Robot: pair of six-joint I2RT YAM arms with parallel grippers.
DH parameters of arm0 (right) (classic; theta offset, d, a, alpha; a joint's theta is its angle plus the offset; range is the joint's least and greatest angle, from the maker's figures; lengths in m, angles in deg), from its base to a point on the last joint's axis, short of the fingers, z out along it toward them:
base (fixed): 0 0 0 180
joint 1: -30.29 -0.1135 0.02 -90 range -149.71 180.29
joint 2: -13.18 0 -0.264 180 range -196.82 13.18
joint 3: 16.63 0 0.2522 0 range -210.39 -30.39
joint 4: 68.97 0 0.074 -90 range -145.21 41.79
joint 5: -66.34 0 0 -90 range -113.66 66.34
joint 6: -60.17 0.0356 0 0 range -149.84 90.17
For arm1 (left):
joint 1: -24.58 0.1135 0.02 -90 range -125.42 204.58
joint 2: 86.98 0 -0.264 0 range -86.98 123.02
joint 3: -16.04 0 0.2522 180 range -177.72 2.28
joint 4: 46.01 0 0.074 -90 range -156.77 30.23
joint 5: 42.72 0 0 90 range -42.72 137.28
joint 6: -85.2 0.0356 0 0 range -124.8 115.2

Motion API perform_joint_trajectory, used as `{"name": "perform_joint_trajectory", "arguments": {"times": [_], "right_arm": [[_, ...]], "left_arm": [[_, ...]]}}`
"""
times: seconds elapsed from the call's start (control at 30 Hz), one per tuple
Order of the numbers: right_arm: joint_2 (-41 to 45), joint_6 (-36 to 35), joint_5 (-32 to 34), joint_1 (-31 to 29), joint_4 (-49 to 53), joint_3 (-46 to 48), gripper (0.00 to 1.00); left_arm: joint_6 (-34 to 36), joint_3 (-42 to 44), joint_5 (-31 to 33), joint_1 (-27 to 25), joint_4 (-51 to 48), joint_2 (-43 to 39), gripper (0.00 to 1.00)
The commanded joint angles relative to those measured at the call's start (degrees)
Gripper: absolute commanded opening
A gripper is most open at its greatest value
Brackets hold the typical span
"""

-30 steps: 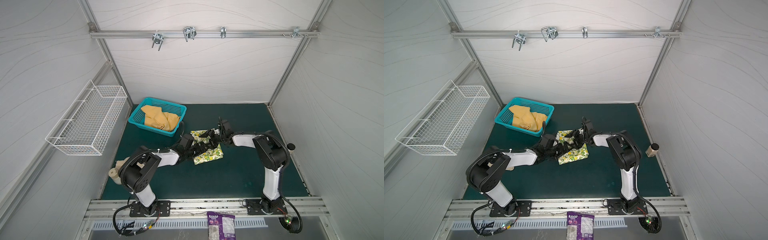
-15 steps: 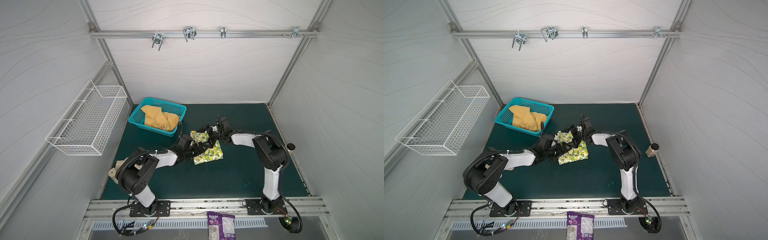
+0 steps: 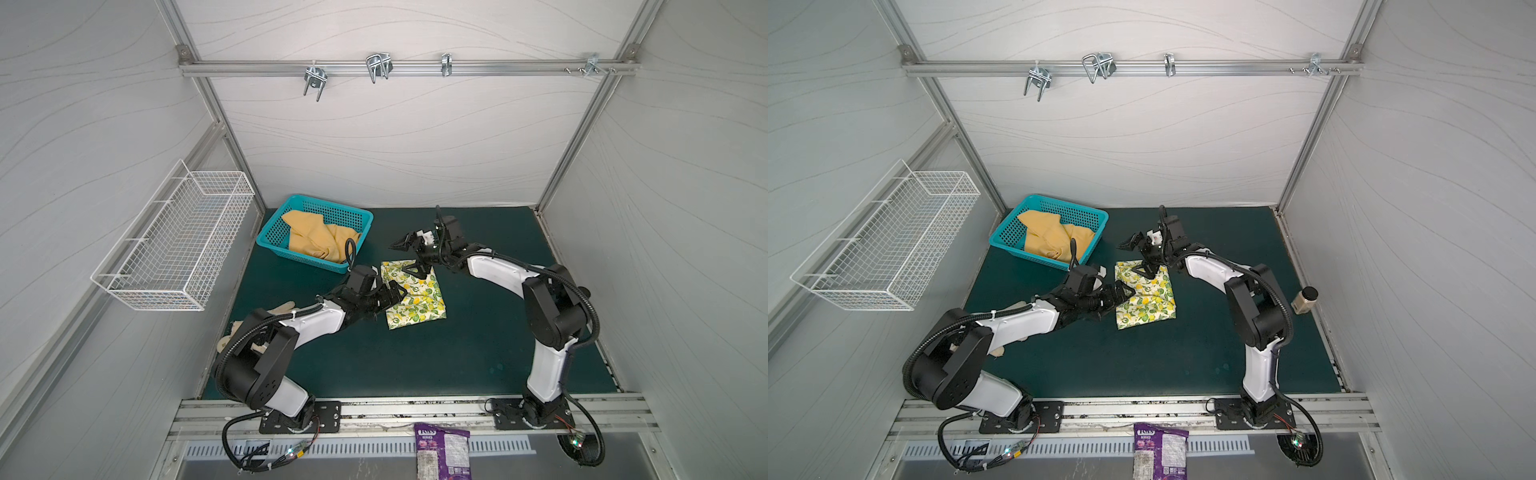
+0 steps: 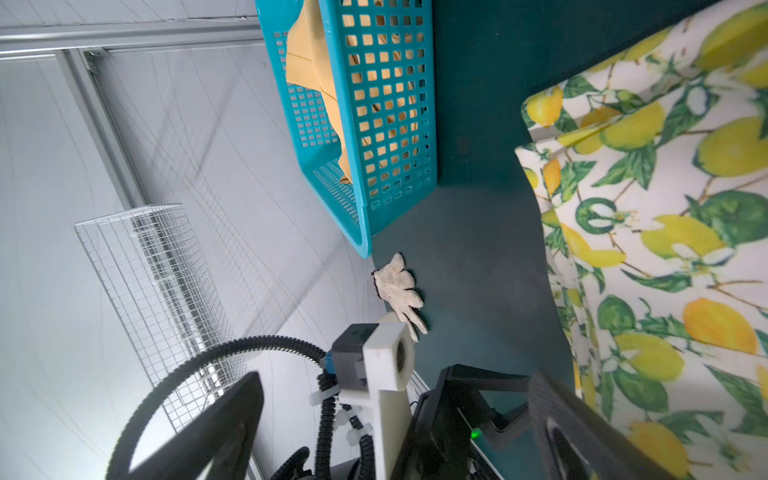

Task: Fold and stack the skirts

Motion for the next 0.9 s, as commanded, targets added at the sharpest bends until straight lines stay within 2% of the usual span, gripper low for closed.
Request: {"name": "perform_joint_trajectory", "arguments": {"times": [0.0,0.33,0.87], "right_arm": [[2.8,-4.0,0.2,0.3,4.2,3.2,0.99],[10.0,-10.1,1.2,2.8,5.8,13.9,0.99],[12.1,-8.4,-0.2,3.0,-1.3,23.8,0.99]], "left_arm": [[1.9,-2.8,0.6,0.2,-4.1,-2.9,0.98],[0.1,-3.7,-3.6,0.0,-5.8,-5.6,0.98],[0.0,-3.3,-2.3,-0.4,-6.9,-5.9,0.97]]}}
